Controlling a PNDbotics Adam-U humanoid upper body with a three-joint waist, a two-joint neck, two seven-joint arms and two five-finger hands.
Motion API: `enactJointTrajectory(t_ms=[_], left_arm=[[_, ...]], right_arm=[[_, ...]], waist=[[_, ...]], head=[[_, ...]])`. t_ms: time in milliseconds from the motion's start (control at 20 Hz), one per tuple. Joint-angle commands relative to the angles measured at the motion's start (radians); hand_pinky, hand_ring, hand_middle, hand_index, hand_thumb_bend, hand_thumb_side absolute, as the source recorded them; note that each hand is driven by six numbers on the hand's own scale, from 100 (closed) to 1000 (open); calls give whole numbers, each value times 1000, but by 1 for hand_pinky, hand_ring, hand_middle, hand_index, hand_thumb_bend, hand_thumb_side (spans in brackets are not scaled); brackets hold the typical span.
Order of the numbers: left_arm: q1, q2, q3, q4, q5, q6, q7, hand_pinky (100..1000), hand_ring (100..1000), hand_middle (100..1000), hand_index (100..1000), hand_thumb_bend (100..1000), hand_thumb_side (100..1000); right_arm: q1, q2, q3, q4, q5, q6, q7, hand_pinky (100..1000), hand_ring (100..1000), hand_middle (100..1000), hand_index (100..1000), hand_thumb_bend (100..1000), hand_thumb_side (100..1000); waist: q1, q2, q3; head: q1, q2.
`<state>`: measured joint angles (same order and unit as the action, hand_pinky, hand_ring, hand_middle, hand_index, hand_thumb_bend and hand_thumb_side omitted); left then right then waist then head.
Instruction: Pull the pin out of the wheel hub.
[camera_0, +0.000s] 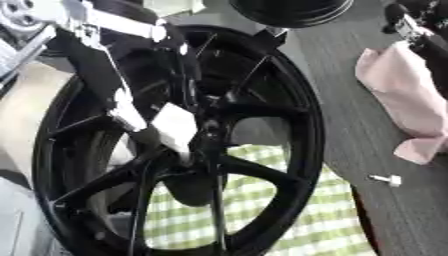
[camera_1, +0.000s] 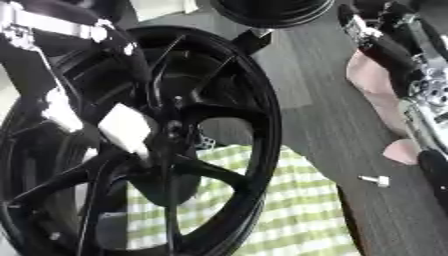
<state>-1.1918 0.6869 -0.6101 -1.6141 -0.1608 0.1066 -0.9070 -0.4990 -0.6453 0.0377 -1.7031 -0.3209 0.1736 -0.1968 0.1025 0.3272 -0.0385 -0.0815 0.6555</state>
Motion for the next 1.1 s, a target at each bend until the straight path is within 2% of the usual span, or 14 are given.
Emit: enactJointTrajectory(t_ms=[50, 350, 650, 1100], left_arm=[[-27, 23, -4, -10, -59, -13, 0, 853, 835, 776, 847, 695, 349], [-34, 7, -1, -20, -109, -44, 0, 858, 838, 791, 853, 690, 330], [-31, -5, -7, -7, -83, -65, 0, 852, 833, 778, 849, 705, 308], [-34, -18, -34, -5, -75, -65, 0, 837, 803, 722, 825, 660, 257]], right_arm=[[-6, -14, -4, -6, -2, -1, 5, 946, 728, 673, 779, 362, 446], [-1, -10, -6, -4, -2, -1, 5, 947, 728, 672, 779, 361, 448], [0, -9, -11, -6, -5, -3, 2, 948, 728, 672, 779, 359, 447], [0, -5, -12, -4, -7, -2, 2, 949, 728, 671, 778, 355, 450]], waist=[[-6, -16, 1], [-6, -14, -1], [-7, -12, -3], [-9, -9, -4]], head=[[3, -17], [13, -27], [16, -28], [22, -26]])
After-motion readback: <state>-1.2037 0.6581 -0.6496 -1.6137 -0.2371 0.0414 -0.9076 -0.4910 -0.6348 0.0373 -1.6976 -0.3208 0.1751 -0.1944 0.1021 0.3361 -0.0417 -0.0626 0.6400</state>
